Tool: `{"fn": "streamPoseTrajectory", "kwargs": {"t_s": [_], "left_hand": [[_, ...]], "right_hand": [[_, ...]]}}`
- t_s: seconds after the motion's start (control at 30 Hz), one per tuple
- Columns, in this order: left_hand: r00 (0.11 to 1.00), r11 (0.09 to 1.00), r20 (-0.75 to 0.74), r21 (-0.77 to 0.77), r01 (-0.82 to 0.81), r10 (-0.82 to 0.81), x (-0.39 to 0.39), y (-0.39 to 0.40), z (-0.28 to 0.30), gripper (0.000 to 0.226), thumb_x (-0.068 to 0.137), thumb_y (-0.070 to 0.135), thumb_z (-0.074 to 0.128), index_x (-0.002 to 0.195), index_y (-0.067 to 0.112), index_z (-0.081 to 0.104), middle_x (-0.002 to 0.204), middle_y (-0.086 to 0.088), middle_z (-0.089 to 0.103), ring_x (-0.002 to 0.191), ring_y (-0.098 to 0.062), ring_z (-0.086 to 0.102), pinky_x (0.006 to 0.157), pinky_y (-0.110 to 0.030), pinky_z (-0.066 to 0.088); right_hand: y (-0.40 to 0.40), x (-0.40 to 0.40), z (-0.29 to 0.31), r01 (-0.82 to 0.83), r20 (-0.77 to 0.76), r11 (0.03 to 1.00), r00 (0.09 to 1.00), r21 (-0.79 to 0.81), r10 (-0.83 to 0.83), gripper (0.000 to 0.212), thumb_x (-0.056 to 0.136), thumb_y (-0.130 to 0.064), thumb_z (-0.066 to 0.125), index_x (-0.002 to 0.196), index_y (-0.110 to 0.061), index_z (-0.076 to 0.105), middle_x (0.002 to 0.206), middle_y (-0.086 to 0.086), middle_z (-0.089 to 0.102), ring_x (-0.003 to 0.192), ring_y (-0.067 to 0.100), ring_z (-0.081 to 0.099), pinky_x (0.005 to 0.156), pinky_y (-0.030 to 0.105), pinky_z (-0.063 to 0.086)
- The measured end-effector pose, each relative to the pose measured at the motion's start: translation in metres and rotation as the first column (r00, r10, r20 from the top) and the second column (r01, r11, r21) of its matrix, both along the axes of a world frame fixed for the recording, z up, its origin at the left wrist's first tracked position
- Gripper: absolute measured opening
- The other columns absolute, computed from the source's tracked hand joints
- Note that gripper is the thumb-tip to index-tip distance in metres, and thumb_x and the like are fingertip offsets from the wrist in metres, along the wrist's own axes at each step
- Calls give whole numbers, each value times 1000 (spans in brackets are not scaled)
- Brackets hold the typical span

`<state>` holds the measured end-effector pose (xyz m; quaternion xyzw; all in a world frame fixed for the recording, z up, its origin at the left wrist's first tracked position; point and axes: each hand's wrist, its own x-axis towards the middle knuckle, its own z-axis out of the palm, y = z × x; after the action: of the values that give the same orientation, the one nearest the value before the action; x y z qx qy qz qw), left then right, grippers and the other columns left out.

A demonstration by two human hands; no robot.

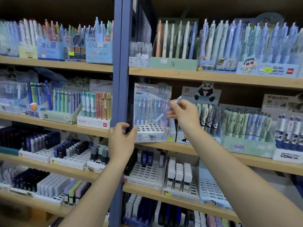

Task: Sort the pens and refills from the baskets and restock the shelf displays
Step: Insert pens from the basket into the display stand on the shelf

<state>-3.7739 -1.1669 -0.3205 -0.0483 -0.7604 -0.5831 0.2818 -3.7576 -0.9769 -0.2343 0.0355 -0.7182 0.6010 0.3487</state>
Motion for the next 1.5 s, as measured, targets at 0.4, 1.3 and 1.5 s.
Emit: {"fn": "streamPoseTrajectory", "kwargs": {"t_s": [0.4, 1.3, 1.5], "left_hand": [[951, 982, 260, -43, 186, -169, -21, 10, -9, 42, 97, 60, 46, 129, 32, 42, 118, 0, 62, 74, -21, 70, 74, -37, 55], [903, 907, 185, 254, 337, -388, -17, 1, -15, 30, 97, 49, 59, 116, 26, 55, 85, -10, 70, 49, -16, 56, 54, -29, 40], [905, 910, 183, 245, 335, -383, -17, -1, -15, 32, 96, 52, 59, 116, 28, 56, 84, -8, 72, 51, -15, 58, 51, -26, 39]], "right_hand": [[-2, -22, -8, 130, 35, 970, 990, 204, -140, 22, 99, -18, 61, 77, -12, 64, 74, 10, 69, 76, 28, 72, 79, 46, 60], [-58, -47, 5, -58, 99, 897, 995, 438, 16, 25, 98, -22, 63, 73, -15, 62, 71, 2, 67, 58, 13, 67, 66, 34, 60], [-66, -59, -1, -16, 97, 911, 995, 412, -26, 27, 92, -27, 71, 75, -6, 69, 67, 8, 70, 54, 18, 67, 67, 42, 59]]}}
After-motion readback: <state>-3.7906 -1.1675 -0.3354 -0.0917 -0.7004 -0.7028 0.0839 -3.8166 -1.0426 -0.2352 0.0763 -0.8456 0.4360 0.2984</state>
